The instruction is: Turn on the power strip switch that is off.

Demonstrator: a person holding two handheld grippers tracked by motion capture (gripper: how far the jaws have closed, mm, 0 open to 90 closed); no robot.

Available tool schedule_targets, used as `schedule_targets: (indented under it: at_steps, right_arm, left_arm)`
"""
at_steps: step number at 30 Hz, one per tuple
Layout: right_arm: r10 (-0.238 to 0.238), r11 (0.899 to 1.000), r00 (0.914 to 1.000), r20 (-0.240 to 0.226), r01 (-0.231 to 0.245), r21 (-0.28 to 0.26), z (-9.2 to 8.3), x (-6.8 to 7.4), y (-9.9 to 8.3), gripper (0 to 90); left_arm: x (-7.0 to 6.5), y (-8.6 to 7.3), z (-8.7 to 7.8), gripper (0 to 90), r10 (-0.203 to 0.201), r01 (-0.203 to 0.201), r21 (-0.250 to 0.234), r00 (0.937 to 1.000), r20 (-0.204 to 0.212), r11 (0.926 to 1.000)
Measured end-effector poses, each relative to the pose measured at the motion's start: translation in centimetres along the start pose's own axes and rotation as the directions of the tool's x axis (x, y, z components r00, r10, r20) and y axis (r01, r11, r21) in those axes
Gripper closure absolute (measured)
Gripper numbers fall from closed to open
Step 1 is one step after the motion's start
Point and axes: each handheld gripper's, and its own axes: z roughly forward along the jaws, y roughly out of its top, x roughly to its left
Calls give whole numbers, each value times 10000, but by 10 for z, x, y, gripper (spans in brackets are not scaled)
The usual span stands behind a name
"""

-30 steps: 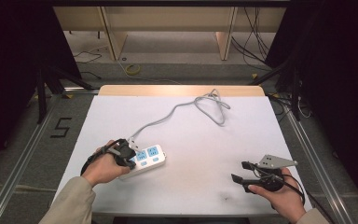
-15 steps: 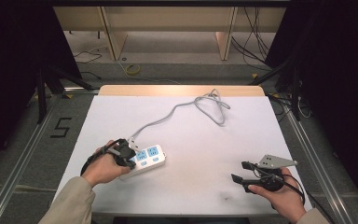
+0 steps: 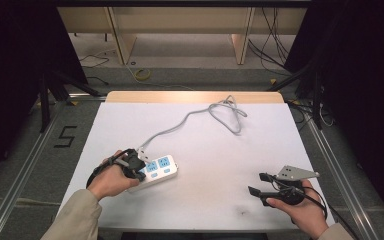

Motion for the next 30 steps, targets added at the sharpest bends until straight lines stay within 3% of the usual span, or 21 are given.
schedule_targets:
  at_steps: [30]
  right_arm:
    - [24, 10000, 10000, 11, -24, -31, -1, 0, 0, 334]
  left_arm:
    - [0, 1, -2, 896, 39, -34, -239, 9998, 217, 9997]
